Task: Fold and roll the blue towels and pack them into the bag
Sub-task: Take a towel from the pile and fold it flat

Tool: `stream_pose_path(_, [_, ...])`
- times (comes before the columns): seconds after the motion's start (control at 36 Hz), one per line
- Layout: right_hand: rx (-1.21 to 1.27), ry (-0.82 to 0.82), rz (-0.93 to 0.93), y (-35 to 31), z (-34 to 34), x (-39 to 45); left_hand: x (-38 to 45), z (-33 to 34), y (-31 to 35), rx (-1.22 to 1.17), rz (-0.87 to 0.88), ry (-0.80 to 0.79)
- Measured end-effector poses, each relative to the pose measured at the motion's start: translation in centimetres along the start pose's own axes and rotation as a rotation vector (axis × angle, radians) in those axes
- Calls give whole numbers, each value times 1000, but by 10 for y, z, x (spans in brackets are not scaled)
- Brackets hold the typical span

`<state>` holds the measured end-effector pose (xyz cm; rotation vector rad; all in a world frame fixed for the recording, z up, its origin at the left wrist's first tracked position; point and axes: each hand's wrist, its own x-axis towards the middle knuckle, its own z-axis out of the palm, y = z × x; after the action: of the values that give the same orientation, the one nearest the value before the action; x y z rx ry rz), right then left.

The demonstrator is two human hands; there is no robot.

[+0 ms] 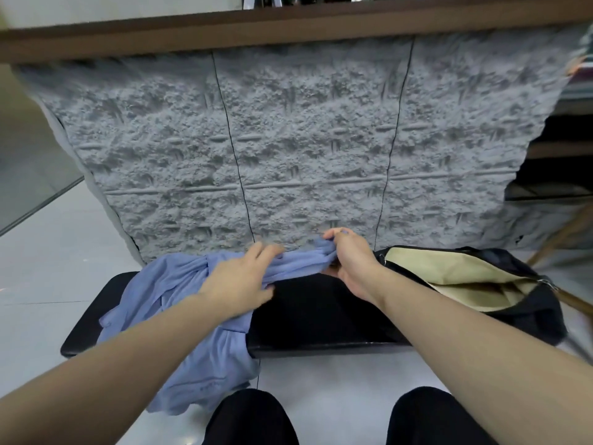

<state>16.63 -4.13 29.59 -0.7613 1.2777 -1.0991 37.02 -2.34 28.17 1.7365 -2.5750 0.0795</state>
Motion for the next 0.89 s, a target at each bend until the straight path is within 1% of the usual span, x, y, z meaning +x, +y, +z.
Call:
stream_pose_path(0.06, [-126,-25,0,-1,-8,0,1,2,-5,3,-65,21])
stream_pose_path(0.14, [-463,-108,-74,2,-20,-1,1,6,-19,-123,-213,93])
stream_pose_path(0.22, [-909,-242,-250,11,-32,0,1,14,-33,-296,-357,128])
stream_pose_path(0.28, [-1253,-322,-307,17,-40,6,3,22,-45,-426,-451,134])
stream_pose_path(0.33, [-1448,-376,-278,23,-44,15,8,30,-54,-502,-438,68])
stream_pose_path(0.39, [-1511,-385,-245,29,-45,25,15,38,-55,-563,-412,-22])
stream_pose_path(0.44, [-1476,-345,-211,33,-44,37,23,40,-50,-689,-458,-57])
stream_pose_path(0.5, [-1358,-274,-182,32,-42,49,33,40,-49,-777,-493,-24])
stream_pose_path(0.56, [-1156,-191,-125,31,-40,63,47,40,-50,-835,-463,-34])
stream_pose_path(0.64, [-782,-80,-11,26,-35,81,69,37,-51,-789,-429,-8])
stream_pose_path(0.69, [-604,-19,39,20,-31,96,86,34,-49,-812,-407,6])
stream_pose_path(0.78, [-426,43,1,9,-30,120,112,27,-47,-915,-383,19])
stream_pose_path(0.89, [-241,120,-112,-14,-29,142,146,10,-47,-962,-319,149])
